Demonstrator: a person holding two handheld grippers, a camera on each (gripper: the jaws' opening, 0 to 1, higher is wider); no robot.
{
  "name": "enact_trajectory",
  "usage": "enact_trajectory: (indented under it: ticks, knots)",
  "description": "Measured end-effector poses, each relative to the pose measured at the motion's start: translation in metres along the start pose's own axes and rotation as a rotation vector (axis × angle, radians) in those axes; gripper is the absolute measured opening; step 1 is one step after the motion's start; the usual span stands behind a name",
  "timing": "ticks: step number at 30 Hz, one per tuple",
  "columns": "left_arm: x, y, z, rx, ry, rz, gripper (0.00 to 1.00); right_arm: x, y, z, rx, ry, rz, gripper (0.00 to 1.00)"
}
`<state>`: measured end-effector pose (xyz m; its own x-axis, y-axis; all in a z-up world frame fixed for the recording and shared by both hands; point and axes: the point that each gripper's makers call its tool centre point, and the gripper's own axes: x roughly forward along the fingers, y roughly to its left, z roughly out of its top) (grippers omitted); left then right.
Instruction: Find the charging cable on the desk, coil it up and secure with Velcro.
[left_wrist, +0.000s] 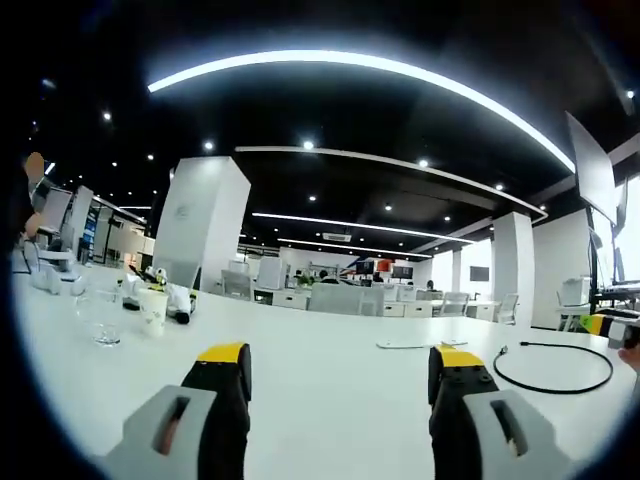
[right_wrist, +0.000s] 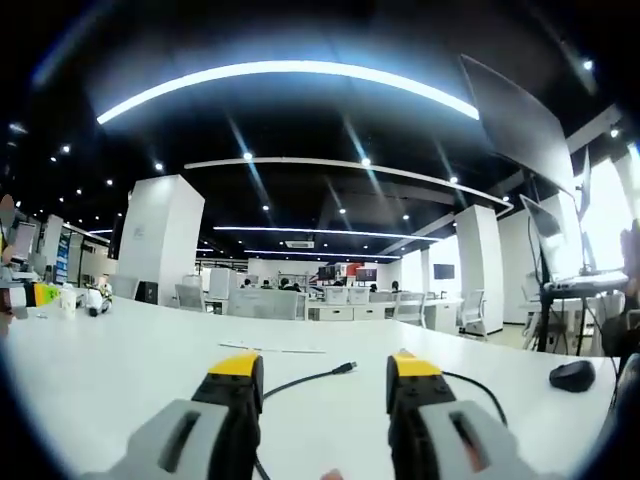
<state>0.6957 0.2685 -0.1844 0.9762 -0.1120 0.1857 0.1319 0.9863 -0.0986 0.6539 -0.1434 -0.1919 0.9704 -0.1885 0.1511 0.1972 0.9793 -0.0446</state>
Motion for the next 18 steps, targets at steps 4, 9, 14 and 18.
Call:
enact_trajectory:
  ticks: [4,9,14,18]
  knots:
    - [0.001,-0.0014,-0.0008,-0.001,0.002,-0.004,0.72,0.0001,0.0004,0.0003,0.007,-0.003,0.002,0.5]
    - [0.0023,-0.0037,-0.0019,-0.006,0.002,-0.01,0.72,0.0005,-0.0003,0.0003,0.009,-0.003,0.001,0.5]
    - [0.0035,-0.0042,-0.0052,-0.017,0.006,-0.016,0.72,0.0005,-0.0006,0.0003,0.003,-0.001,-0.001,0.49]
    - [0.0045,-0.0047,-0.006,-0.03,0.002,-0.026,0.71,0.0013,0.0017,0.0009,0.006,0.001,0.007,0.49]
